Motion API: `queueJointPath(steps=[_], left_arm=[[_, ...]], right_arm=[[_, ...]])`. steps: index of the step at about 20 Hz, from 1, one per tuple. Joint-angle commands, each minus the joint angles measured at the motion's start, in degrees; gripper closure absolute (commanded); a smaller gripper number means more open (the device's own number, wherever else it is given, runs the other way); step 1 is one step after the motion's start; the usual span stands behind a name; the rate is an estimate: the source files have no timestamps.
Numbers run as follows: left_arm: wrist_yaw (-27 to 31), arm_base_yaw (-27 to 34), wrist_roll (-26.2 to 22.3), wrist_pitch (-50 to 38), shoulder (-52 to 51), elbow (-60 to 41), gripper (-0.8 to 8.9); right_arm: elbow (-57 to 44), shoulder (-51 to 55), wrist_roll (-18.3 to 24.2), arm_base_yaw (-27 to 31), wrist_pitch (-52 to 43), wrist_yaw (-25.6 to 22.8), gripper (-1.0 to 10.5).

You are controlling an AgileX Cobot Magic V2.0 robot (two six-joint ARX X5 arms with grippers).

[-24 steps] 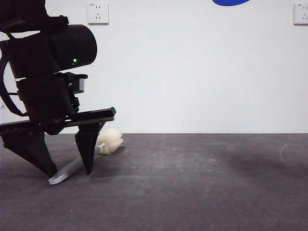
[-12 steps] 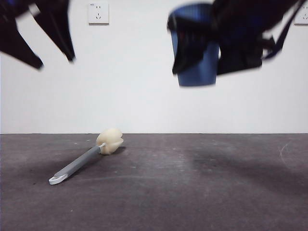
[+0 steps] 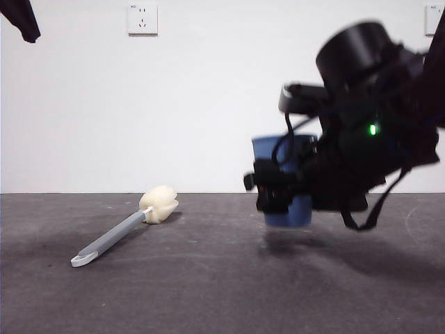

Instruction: Pick up the cup brush,pick up the cup,insert the brush into the cup,clean the cup,put the cup brush back,put the cup back to the fixed position on the table

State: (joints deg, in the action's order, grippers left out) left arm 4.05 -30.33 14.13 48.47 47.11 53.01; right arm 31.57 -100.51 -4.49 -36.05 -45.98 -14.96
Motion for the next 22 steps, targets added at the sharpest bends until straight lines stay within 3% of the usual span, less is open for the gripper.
queueJointPath(steps=[1, 10, 18, 22], left_arm=[[0.02, 0.04, -0.70, -0.09, -0.11, -0.42, 4.99], [-0.15, -0.09, -0.66, -0.17, -0.11, -0.42, 4.99], [-1.75, -0.09, -0.39, -0.04, -0.11, -0.42, 4.99], [-1.75, -0.07, -0.44, 0.04, -0.11, -0.42, 4.99]], right_arm=[[-0.35, -3.30, 0.55, 1.38, -4.24, 1.11, 9.6], [-0.31, -6.40, 3.54, 6.45, -9.33, 6.27, 9.6], [-0.31, -8.55, 2.86, 9.46, -9.53, 11.63, 9.6], [-0.31, -9.66, 2.84, 9.49, -9.44, 12.07, 9.6]])
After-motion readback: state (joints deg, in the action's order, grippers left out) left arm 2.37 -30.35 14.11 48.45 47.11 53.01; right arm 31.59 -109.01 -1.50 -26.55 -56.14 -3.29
